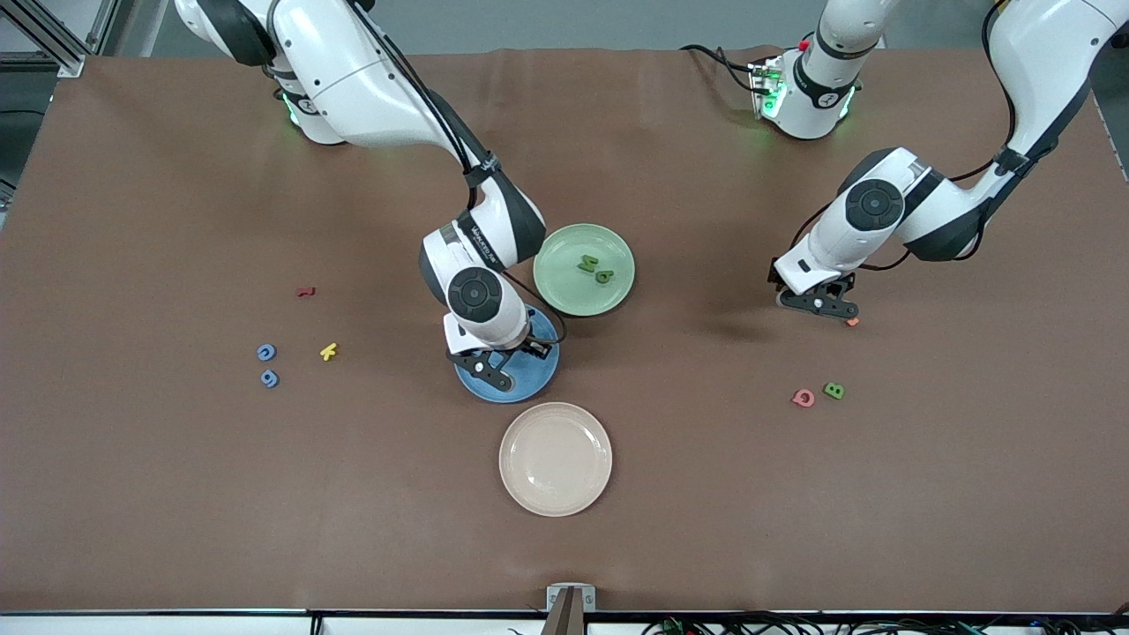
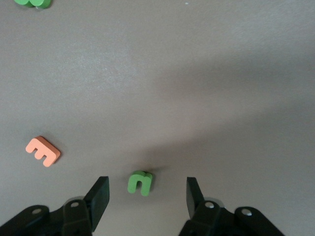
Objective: Sort letters by color into matching plates
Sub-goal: 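Set blue E on blue plate with the right gripper while the left gripper returns, then grasp green u with the left gripper while the right gripper reaches blue 6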
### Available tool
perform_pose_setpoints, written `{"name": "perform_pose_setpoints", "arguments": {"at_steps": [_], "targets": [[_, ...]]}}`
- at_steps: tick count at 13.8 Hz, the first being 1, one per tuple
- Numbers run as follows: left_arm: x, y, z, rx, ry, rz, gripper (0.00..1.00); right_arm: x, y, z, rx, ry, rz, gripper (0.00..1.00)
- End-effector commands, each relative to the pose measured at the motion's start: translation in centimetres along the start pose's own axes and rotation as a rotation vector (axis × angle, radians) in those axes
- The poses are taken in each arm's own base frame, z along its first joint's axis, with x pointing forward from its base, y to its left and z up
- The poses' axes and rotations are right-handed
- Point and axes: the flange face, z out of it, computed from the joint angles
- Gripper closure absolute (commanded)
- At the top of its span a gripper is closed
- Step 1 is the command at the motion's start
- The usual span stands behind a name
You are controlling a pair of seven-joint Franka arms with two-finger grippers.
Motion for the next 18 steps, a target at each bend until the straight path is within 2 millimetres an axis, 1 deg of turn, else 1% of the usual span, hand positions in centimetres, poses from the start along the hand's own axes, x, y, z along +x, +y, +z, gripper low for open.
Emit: {"name": "perform_pose_setpoints", "arguments": {"at_steps": [1, 2, 3, 4, 6, 7, 9, 10, 11, 13, 15, 17, 18], "targets": [[-0.4, -0.8, 1.7, -0.023, 0.01, 0.035, 0.28, -0.2, -0.4, -1.9, -0.006, -0.009, -0.007, 0.2], [-0.5, -1.0, 2.2, -0.028, 0.006, 0.037, 0.28, -0.3, -0.1, -2.7, -0.028, -0.022, -0.011, 0.2], [-0.5, -1.0, 2.3, -0.03, 0.005, 0.037, 0.28, 0.0, 0.3, -4.8, -0.031, -0.033, -0.026, 0.19], [-0.6, -1.0, 2.3, -0.027, 0.004, 0.039, 0.28, 0.6, 1.1, -6.2, -0.055, -0.055, -0.061, 0.18], [-1.1, -0.8, 2.6, -0.029, -0.006, 0.04, 0.3, 3.3, 3.9, -9.7, -0.083, -0.104, -0.116, 0.15], [-1.1, -0.7, 2.7, -0.028, -0.006, 0.045, 0.3, 4.6, 5.4, -11.1, -0.087, -0.122, -0.142, 0.14], [-1.4, -0.6, 2.9, -0.032, -0.012, 0.05, 0.31, 6.9, 9.0, -13.7, -0.073, -0.142, -0.232, 0.11], [-1.5, -0.6, 2.9, -0.03, -0.012, 0.055, 0.33, 8.4, 11.4, -14.6, -0.06, -0.15, -0.289, 0.11], [-1.6, -0.4, 3.1, -0.032, -0.016, 0.057, 0.33, 9.8, 13.5, -15.3, -0.05, -0.149, -0.338, 0.1], [-1.5, -0.4, 2.9, -0.038, -0.005, 0.07, 0.34, 12.9, 17.7, -16.1, -0.067, -0.138, -0.414, 0.08], [-1.5, -0.5, 3.0, -0.043, -0.001, 0.096, 0.36, 15.5, 21.1, -16.5, -0.102, -0.114, -0.489, 0.08], [-1.6, -0.9, 3.3, -0.043, -0.006, 0.103, 0.38, 18.9, 24.7, -16.8, -0.112, -0.091, -0.58, 0.07], [-1.6, -0.9, 3.3, -0.04, -0.003, 0.115, 0.38, 20.8, 26.7, -16.6, -0.101, -0.083, -0.632, 0.06]]}}
